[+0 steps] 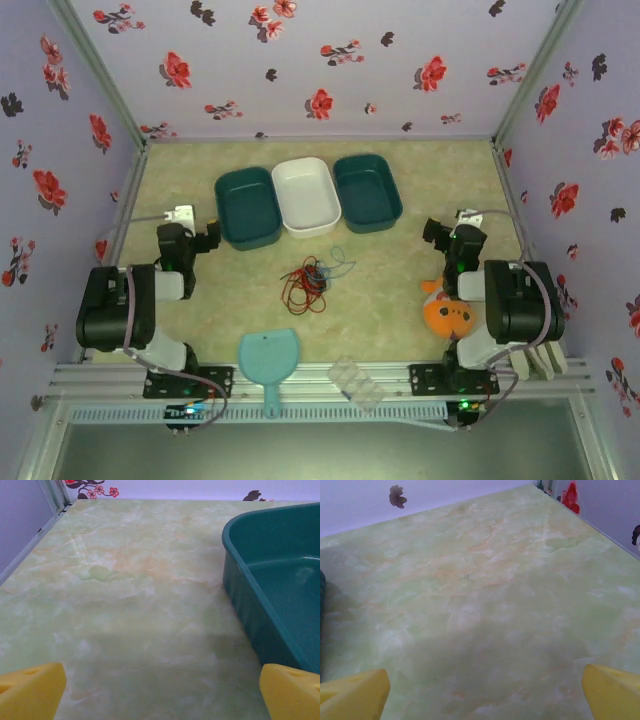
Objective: Untangle the cables
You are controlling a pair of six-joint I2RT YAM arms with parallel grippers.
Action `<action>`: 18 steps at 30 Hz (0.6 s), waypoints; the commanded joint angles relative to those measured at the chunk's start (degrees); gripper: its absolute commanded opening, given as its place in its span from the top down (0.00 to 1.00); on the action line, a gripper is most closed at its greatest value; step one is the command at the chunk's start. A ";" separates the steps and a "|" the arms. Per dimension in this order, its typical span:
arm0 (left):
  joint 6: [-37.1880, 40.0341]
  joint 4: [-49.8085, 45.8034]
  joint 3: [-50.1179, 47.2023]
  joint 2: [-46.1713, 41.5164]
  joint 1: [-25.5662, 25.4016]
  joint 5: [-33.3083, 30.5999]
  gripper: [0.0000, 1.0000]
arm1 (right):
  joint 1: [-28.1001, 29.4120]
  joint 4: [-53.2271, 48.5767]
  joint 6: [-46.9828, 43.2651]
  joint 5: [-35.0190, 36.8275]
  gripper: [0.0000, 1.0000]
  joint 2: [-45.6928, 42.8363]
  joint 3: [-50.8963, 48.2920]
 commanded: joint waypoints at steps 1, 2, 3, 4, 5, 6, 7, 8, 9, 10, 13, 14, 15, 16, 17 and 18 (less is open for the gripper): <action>1.01 0.97 0.92 0.21 -0.31 -0.19 0.00 | -0.02 1.79 -1.30 -0.32 0.01 0.26 1.03; 1.02 0.96 0.92 0.18 -0.30 -0.13 0.00 | -0.04 1.80 -1.30 -0.35 0.01 0.24 1.04; 1.01 0.93 0.92 0.23 -0.34 -0.19 0.00 | -0.04 1.67 -1.31 -0.25 0.01 0.26 0.99; 1.01 0.97 0.92 0.19 -0.37 -0.15 0.00 | 0.02 1.71 -1.35 -0.24 0.01 0.23 1.05; 1.01 0.95 0.92 0.21 -0.33 -0.12 0.00 | 0.04 1.67 -1.39 -0.21 0.01 0.25 1.10; 1.01 0.89 0.92 0.25 -0.29 -0.17 0.00 | 0.04 1.71 -1.41 -0.10 0.01 0.21 1.09; 1.04 0.93 0.92 0.22 -0.28 -0.13 0.00 | 0.10 1.60 -1.44 -0.08 0.01 0.23 1.11; 1.02 0.96 0.92 0.17 -0.37 -0.13 0.00 | 0.14 1.63 -1.49 0.03 0.01 0.19 1.06; 1.02 0.97 0.92 0.22 -0.31 -0.15 0.00 | 0.20 1.55 -1.49 0.10 0.01 0.22 1.15; 1.01 0.97 0.87 0.19 -0.32 -0.16 0.00 | 0.26 1.38 -1.50 0.27 0.01 0.19 1.23; 1.01 0.95 0.92 0.21 -0.35 -0.19 0.00 | 0.48 1.22 -1.65 0.77 0.01 0.18 1.31; 1.06 0.97 0.92 0.21 -0.36 -0.24 0.00 | 0.57 1.10 -1.74 0.81 0.01 0.19 1.36; 1.04 0.92 0.92 0.18 -0.29 -0.20 0.00 | 0.65 1.01 -1.74 0.90 0.01 0.25 1.37; 1.03 0.97 0.92 0.17 -0.37 -0.14 0.00 | 0.66 1.01 -1.74 0.91 0.01 0.21 1.39; 1.01 0.93 0.92 0.23 -0.31 -0.17 0.00 | 0.66 1.01 -1.75 0.91 0.01 0.24 1.45; 1.02 0.97 0.92 0.25 -0.31 -0.19 0.00 | 0.66 1.01 -1.79 0.93 0.01 0.26 1.37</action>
